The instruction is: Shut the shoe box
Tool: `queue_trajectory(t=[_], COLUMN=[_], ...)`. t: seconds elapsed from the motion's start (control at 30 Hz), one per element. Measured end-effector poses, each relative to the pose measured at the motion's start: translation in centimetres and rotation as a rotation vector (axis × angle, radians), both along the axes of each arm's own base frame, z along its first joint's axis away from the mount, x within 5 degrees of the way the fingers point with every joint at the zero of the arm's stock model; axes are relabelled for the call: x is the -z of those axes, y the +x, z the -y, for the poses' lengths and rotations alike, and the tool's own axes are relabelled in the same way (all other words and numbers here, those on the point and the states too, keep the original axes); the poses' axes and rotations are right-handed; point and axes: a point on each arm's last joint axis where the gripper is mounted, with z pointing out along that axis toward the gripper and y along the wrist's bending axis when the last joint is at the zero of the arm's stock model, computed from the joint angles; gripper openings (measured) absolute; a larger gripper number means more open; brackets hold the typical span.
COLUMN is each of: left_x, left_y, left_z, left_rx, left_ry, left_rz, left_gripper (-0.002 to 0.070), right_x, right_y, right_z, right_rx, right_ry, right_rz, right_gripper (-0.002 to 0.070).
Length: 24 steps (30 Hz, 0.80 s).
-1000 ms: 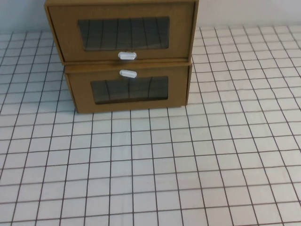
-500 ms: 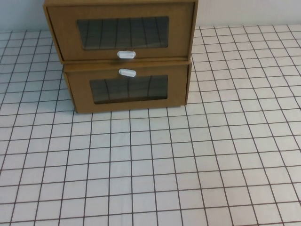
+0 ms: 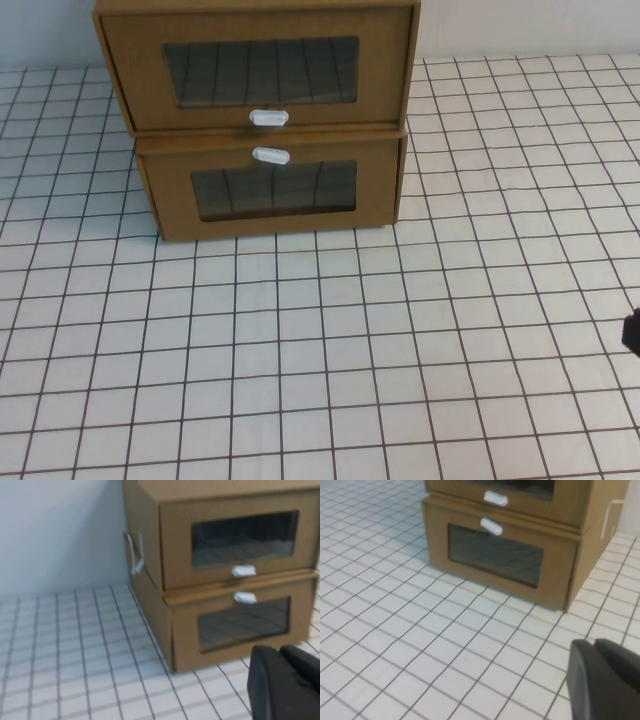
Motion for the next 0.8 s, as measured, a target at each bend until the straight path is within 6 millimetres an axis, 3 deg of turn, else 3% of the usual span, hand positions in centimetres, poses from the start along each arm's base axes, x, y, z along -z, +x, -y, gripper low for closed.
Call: queue_trajectory(t=[0.1, 0.23, 0.33, 0.5, 0.63, 0.8], left_x=[1.2, 5.0, 8.6, 14.5, 16.1, 16.1], left_y=[1.3, 2.3, 2.6, 3.2, 3.0, 3.0], left_z=[-0.5, -0.7, -0.7, -0.5, -0.5, -0.5], left_rx=[-0.062, -0.103, -0.099, -0.077, -0.061, -0.061], left_ry=[0.069, 0.143, 0.153, 0.173, 0.192, 0.19], left_rz=[0.14, 0.266, 0.225, 0.002, -0.138, -0.135], left_gripper=[-0.0004, -0.0004, -0.0004, -0.0004, -0.0004, -0.0004], right_x=[0.3, 0.8, 1.1, 1.5, 1.7, 2.0], right_y=[-0.4, -0.9, -1.2, -1.8, -2.2, -2.6], right_z=[-0.3, -0.6, -0.8, -1.1, -1.2, -1.3], right_rx=[-0.048, -0.111, -0.152, -0.216, -0.256, -0.296], right_ry=[-0.018, -0.042, -0.056, -0.081, -0.092, -0.106], right_rz=[-0.037, -0.084, -0.117, -0.169, -0.201, -0.232], right_gripper=[-0.0013, -0.0013, -0.0013, -0.0013, -0.0013, -0.0013])
